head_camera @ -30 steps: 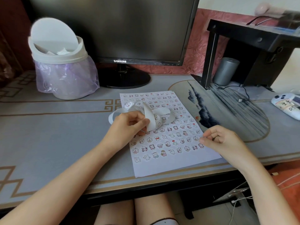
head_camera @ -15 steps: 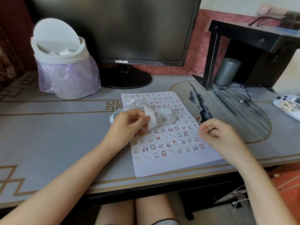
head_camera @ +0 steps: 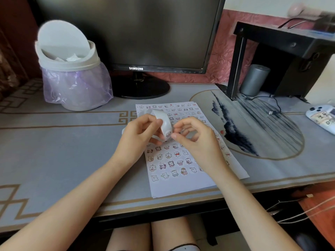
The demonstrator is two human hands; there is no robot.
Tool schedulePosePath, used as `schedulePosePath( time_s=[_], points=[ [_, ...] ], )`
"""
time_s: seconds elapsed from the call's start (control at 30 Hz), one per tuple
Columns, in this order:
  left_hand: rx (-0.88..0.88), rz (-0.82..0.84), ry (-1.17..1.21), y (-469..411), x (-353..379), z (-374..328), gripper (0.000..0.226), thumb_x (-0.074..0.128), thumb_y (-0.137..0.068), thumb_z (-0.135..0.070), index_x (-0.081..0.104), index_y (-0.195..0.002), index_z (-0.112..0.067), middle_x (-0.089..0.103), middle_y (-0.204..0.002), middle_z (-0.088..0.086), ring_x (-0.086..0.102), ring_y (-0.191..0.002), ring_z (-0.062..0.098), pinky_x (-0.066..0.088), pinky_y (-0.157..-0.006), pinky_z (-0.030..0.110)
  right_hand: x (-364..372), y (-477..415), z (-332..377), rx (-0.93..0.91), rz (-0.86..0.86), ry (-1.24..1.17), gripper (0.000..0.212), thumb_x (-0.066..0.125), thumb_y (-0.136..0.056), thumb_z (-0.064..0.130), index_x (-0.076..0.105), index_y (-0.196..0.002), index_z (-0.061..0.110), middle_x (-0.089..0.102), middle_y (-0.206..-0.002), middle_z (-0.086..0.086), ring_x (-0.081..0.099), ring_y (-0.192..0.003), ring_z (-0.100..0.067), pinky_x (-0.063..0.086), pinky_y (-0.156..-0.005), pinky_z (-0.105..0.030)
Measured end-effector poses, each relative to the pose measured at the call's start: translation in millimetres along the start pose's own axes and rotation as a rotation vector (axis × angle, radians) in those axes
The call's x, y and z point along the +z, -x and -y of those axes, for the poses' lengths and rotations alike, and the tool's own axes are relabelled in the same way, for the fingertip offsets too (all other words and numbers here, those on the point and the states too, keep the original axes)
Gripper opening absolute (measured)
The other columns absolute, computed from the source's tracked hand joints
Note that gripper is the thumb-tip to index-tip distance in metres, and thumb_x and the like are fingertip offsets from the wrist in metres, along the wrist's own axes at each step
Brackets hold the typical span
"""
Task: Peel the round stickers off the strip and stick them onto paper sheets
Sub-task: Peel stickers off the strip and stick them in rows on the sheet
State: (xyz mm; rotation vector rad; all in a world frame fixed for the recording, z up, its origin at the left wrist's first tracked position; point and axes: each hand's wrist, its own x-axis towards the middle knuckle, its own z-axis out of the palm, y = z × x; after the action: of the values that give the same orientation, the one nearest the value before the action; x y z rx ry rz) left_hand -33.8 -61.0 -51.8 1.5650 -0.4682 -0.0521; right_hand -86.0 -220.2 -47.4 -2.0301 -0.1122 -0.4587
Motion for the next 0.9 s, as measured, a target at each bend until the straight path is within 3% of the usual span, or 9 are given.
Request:
schedulePosePath(
  time_s=[0.17,0.3,0.43,0.6,0.9],
  points=[
    [-0.011,0.001,0.037,0.6,0.8,-1.8,0.018,0.051,-0.096,-0.013,0.059,-0.082,-0.004,0.066,-0.065,-0.001,0.065,-0.064,0.017,0.058,-0.062,0.029,5.8,-1.2,-0.4,-0.001,-0.025,-0.053,0.015,0.074,-0.078,0.013,0.065,-0.087,0.022,0.068,-0.083,0.009,0.062,-0.08,-0.006,0.051,-0.074,-0.028],
    [-0.018,-0.008,0.038,0.0,0.6,-1.4,0.019,0.051,-0.097,-0.015,0.06,-0.086,-0.001,0.066,-0.074,0.01,0.066,-0.067,0.021,0.059,-0.063,0.032,6.0,-1.8,1.0,0.006,-0.027,-0.143,0.018,0.074,-0.078,0.008,0.065,-0.087,0.02,0.068,-0.083,0.003,0.063,-0.08,-0.011,0.049,-0.074,-0.023],
    [-0.041,0.008,0.07,0.8,1.6,-2.9,0.021,0.05,-0.097,-0.017,0.062,-0.083,-0.006,0.064,-0.075,0.005,0.065,-0.07,0.019,0.058,-0.065,0.034,4.9,-2.5,0.6,0.017,-0.049,-0.173,0.018,0.073,-0.079,0.007,0.065,-0.087,0.021,0.067,-0.083,0.002,0.062,-0.079,-0.014,0.049,-0.072,-0.023],
    [-0.037,0.055,0.0,1.4,2.6,-0.5,0.011,0.061,-0.09,-0.012,0.065,-0.083,-0.004,0.066,-0.076,0.009,0.065,-0.072,0.014,0.052,-0.063,0.019,4.4,-2.7,-1.3,0.012,-0.048,-0.168,0.018,0.072,-0.08,0.007,0.067,-0.087,0.023,0.068,-0.082,0.005,0.063,-0.077,-0.012,0.048,-0.07,-0.019],
    [-0.024,0.082,-0.012,2.0,2.9,-1.5,0.012,0.061,-0.09,-0.009,0.067,-0.083,-0.002,0.067,-0.076,0.011,0.065,-0.071,0.013,0.052,-0.064,0.017,3.0,-3.9,-3.7,0.019,-0.035,-0.139,0.013,0.073,-0.08,0.008,0.072,-0.089,0.017,0.072,-0.083,0.004,0.065,-0.074,-0.014,0.049,-0.07,-0.024]
  ],
)
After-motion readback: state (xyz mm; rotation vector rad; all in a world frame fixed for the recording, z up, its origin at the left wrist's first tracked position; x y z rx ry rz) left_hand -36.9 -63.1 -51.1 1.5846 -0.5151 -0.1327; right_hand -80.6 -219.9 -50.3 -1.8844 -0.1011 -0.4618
